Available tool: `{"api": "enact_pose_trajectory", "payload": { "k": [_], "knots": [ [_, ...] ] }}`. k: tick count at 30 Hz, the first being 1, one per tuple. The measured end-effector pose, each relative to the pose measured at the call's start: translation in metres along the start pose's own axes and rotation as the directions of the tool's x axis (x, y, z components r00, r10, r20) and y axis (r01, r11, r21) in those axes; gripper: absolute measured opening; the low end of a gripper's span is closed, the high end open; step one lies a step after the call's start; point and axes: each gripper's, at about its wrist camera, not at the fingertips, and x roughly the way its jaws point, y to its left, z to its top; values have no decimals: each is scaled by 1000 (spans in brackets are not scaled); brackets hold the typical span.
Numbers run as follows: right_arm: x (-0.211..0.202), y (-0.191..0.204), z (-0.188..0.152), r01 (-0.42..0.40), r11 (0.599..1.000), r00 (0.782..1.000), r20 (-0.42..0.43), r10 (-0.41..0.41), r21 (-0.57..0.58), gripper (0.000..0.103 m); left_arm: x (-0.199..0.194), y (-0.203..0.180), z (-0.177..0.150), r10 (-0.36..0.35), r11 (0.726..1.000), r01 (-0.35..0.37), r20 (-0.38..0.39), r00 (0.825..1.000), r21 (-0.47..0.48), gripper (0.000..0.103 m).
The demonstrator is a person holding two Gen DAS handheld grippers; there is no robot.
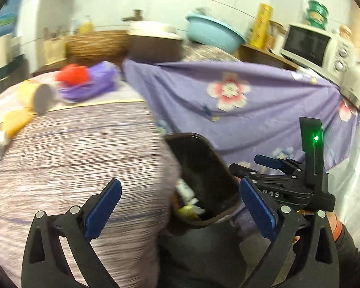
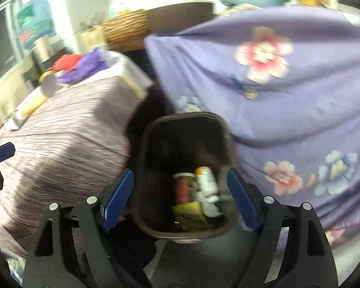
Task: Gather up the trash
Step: 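Move both open tools back over the table, then grasp the green milk carton with left while right grasps the orange mesh net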
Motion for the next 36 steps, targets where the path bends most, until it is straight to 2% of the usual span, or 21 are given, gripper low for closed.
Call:
{"api": "enact_pose_trajectory", "payload": {
  "k": [4, 8, 17, 22, 26, 29, 36],
  "knots": [
    [6, 44, 9, -72, 994, 997, -7, 72, -78, 80, -22, 34, -6, 89, 995, -88, 10, 996, -44, 97],
    [10, 84, 16, -124, 981, 992, -12, 123, -152, 80, -44, 70, -14, 181, 981, -178, 24, 983, -83, 97],
    [9, 156, 51, -172, 936, 980, 40, 194, -307, 80, -84, 147, -25, 323, 936, -319, 4, 947, -148, 97],
    [18, 203, 82, -152, 890, 977, 70, 201, -430, 80, -104, 186, -25, 386, 911, -383, -13, 922, -154, 97],
    [34, 230, 112, -150, 866, 974, 78, 212, -478, 80, -116, 211, -23, 417, 895, -415, -21, 909, -165, 97],
    [53, 248, 137, -145, 860, 977, 68, 203, -488, 80, -120, 224, -22, 423, 892, -420, -22, 906, -168, 98],
    [95, 281, 175, -80, 845, 986, 85, 146, -528, 80, -116, 243, -22, 390, 899, -389, -34, 920, -201, 98]
  ]
}}
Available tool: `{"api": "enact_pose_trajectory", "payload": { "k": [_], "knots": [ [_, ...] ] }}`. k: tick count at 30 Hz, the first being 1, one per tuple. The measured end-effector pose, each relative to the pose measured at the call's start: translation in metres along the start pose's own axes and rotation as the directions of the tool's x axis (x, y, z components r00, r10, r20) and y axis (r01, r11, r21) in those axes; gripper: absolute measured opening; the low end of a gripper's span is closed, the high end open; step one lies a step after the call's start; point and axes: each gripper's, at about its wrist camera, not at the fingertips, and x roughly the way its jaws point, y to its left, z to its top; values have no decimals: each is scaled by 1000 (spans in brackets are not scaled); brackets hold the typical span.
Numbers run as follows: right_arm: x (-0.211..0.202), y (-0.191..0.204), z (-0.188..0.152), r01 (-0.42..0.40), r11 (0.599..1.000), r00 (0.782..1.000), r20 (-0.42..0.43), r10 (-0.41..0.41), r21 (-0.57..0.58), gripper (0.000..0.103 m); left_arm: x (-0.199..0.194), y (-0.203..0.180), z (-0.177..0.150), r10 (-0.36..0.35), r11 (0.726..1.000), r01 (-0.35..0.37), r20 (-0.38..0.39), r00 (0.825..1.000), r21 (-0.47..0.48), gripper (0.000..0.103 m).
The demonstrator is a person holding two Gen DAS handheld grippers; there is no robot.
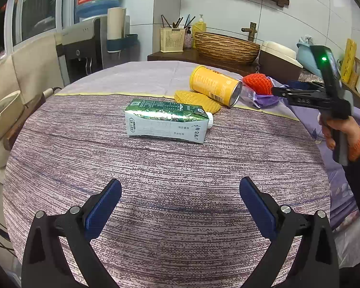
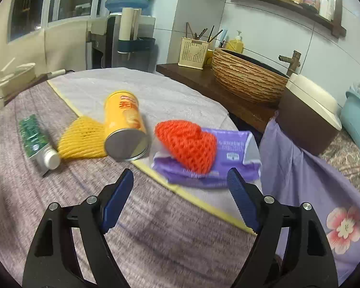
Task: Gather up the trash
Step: 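Grasp the green milk carton with left while right grasps the orange mesh net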
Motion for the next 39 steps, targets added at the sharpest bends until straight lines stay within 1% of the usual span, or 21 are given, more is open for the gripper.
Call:
{"api": "enact_pose_trajectory", "payload": {
  "k": [2, 5, 6, 8, 10, 12, 13, 14, 16, 17, 19, 20, 22, 24, 25, 28, 30, 31, 32, 35, 39],
  "knots": [
    [17, 1, 8, 20, 1000, 1000, -21, -20, -12, 79, 4, 2, 3, 2, 1000, -2, -2, 1000, 9, 98],
    [36, 2, 16, 56, 998, 998, -31, -57, -41, 74, 9, 3, 11, 11, 999, -11, 2, 1000, 32, 98],
    [42, 2, 18, 71, 996, 997, -32, -73, -47, 70, 10, 4, 14, 13, 999, -13, 6, 1000, 42, 98],
    [54, 0, 19, 82, 996, 995, -46, -84, -47, 56, 14, 7, 21, 18, 997, -19, 14, 1000, 71, 98],
    [64, 0, 19, 74, 996, 994, -72, -77, -45, 31, 19, 9, 29, 25, 992, -28, 22, 999, 119, 98],
    [67, -1, 18, 82, 996, 994, -69, -85, -44, 21, 27, 12, 40, 20, 979, -27, 34, 999, 201, 98],
    [65, -1, 18, 79, 996, 995, -54, -81, -36, 19, 31, 13, 44, 13, 971, -20, 32, 999, 237, 98],
    [61, -3, 18, 71, 997, 997, -41, -72, -23, 19, 39, 14, 50, 6, 958, -11, 18, 1000, 288, 98],
    [51, -6, 20, 66, 998, 998, -4, -66, 0, 18, 48, 13, 55, 13, 936, -14, 6, 1000, 352, 98],
    [46, -6, 20, 65, 998, 998, 7, -65, 3, 18, 56, 10, 58, 11, 912, -6, -10, 1000, 409, 98],
    [36, -4, 21, 54, 999, 998, 29, -54, 5, 18, 66, 6, 62, 14, 871, 3, -29, 999, 492, 98],
    [30, -4, 21, 49, 999, 998, 39, -49, 3, 18, 70, 4, 63, 22, 855, -2, -31, 999, 519, 98],
    [20, -2, 20, 37, 999, 998, 51, -37, 6, 18, 77, 1, 68, -5, 818, 35, -54, 999, 575, 98],
    [12, 0, 17, 21, 1000, 998, 57, -22, 13, 18, 85, -2, 71, -22, 785, 85, -110, 994, 613, 98],
    [7, 0, 15, 15, 1000, 998, 62, -15, 15, 18, 89, -3, 72, -18, 770, 99, -133, 991, 630, 98],
    [-2, -1, 7, -9, 999, 998, 63, 7, 41, 18, 110, -9, 70, 54, 700, 93, -182, 982, 708, 98],
    [-6, -3, 2, -25, 998, 998, 58, 21, 64, 18, 118, -12, 69, 93, 665, 69, -175, 980, 743, 98],
    [-8, -3, -1, -23, 998, 998, 57, 20, 65, 18, 121, -14, 69, 107, 653, 65, -176, 978, 755, 98],
    [-9, -3, -4, -22, 998, 998, 56, 19, 64, 18, 123, -14, 70, 110, 648, 66, -180, 978, 759, 98],
    [-13, -6, -11, -29, 997, 998, 54, 25, 73, 18, 126, -16, 72, 127, 648, 69, -198, 972, 758, 97],
    [-18, -11, -19, -34, 994, 998, 58, 28, 101, 18, 124, -22, 70, 148, 630, 56, -190, 971, 775, 92]
  ]
}}
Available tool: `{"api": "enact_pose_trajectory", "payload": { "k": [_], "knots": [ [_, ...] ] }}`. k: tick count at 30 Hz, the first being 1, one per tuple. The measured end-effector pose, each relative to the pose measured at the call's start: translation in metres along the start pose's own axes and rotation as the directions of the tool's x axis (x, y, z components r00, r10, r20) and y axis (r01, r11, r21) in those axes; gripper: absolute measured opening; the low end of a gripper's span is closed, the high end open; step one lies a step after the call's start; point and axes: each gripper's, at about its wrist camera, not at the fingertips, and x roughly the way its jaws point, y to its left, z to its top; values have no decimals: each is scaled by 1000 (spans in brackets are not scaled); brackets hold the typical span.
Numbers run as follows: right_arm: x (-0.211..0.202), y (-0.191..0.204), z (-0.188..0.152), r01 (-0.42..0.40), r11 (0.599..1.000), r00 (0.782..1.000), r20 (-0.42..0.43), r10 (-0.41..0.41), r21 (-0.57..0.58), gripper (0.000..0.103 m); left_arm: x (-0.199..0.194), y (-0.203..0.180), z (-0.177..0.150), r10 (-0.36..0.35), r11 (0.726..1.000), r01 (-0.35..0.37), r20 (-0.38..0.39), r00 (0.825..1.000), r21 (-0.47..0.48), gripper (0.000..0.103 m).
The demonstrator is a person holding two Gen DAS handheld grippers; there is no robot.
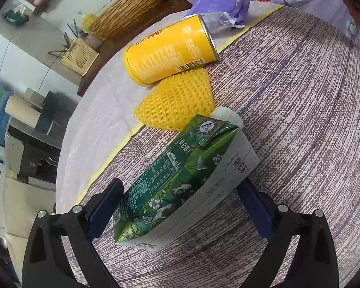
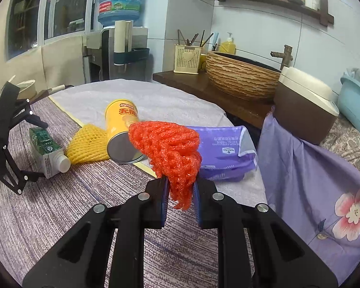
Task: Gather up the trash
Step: 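Grasp the green milk carton with left while right grasps the orange mesh net, then carry carton and orange net over the black bin and open both tools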
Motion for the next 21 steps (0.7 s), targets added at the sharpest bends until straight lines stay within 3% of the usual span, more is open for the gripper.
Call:
{"api": "enact_pose_trajectory", "payload": {
  "k": [5, 12, 18, 19, 20, 21],
  "knots": [
    [-6, -8, -10, -24, 998, 1000, -12, 25, 57, 18, -8, -9, 1, 28, 999, -28, 12, 1000, 15, 79],
    [-27, -16, -23, -43, 994, 999, 2, 43, 99, 18, -34, -9, 2, -53, 996, 58, 72, 996, -67, 51],
    [-44, -20, -35, -56, 991, 998, 12, 55, 121, 18, -28, -7, 2, -45, 990, 49, 32, 998, -134, 51],
    [-47, -21, -37, -55, 991, 998, 12, 54, 125, 18, -23, -7, 4, -70, 988, 69, -6, 998, -138, 54],
    [-49, -22, -38, -55, 990, 998, 12, 54, 130, 18, -19, -8, 5, -88, 987, 82, -38, 995, -135, 62],
    [-52, -24, -41, -55, 989, 998, 8, 55, 139, 18, -12, -11, 7, -61, 992, 52, -79, 995, -117, 67]
  ]
}}
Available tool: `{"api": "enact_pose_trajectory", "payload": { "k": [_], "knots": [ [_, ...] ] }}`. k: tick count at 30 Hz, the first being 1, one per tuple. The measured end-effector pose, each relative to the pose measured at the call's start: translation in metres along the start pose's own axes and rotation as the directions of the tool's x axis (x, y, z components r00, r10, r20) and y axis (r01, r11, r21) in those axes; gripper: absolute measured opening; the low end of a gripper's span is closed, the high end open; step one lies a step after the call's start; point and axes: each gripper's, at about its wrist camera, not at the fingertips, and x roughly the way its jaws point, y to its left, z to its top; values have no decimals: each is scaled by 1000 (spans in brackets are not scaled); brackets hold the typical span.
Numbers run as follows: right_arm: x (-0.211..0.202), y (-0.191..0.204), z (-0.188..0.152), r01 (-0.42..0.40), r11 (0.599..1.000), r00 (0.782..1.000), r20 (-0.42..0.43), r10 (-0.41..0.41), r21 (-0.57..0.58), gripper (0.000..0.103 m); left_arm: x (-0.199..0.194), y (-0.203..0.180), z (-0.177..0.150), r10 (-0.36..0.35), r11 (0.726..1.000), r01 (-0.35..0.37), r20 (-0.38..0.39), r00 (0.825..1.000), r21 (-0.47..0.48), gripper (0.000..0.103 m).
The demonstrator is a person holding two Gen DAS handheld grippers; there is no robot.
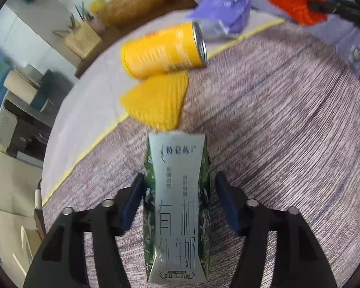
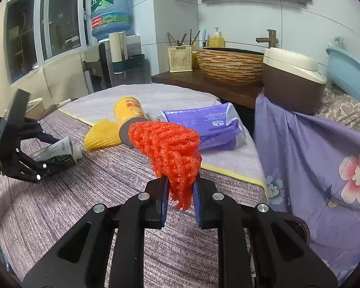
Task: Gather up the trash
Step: 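Carry carton and orange net over the black bin and open both tools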
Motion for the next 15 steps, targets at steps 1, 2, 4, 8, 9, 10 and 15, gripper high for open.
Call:
{"api": "enact_pose_trajectory", "payload": {
  "k": [1, 2, 4, 8, 9, 10, 15],
  "knots": [
    [-2, -2, -1, -1, 1000, 1000, -2, 1, 7, 18, 4, -2, 1, 25, 1000, -24, -17, 1000, 12, 67],
    [-4, -3, -3, -2, 1000, 1000, -3, 2, 13, 18, 9, -4, 3, 38, 999, -38, -44, 998, 20, 68],
    [-9, -6, -8, -1, 1000, 1000, -2, 1, 19, 18, 9, 2, 7, -3, 1000, 1, -56, 998, -27, 66],
    [-19, -12, -17, -2, 999, 1000, -7, 2, 35, 18, 12, 13, 11, -35, 993, 25, -82, 996, -118, 51],
    [-22, -14, -19, -2, 999, 1000, -6, 2, 40, 18, 12, 12, 11, -35, 991, 24, -82, 996, -131, 51],
    [-27, -16, -22, -4, 999, 1000, -2, 4, 46, 18, 10, 10, 10, -37, 990, 26, -77, 996, -141, 51],
    [-53, -25, -34, 9, 998, 999, 34, -11, 57, 18, -20, -16, 0, -38, 982, 42, 25, 999, -186, 51]
  ]
}}
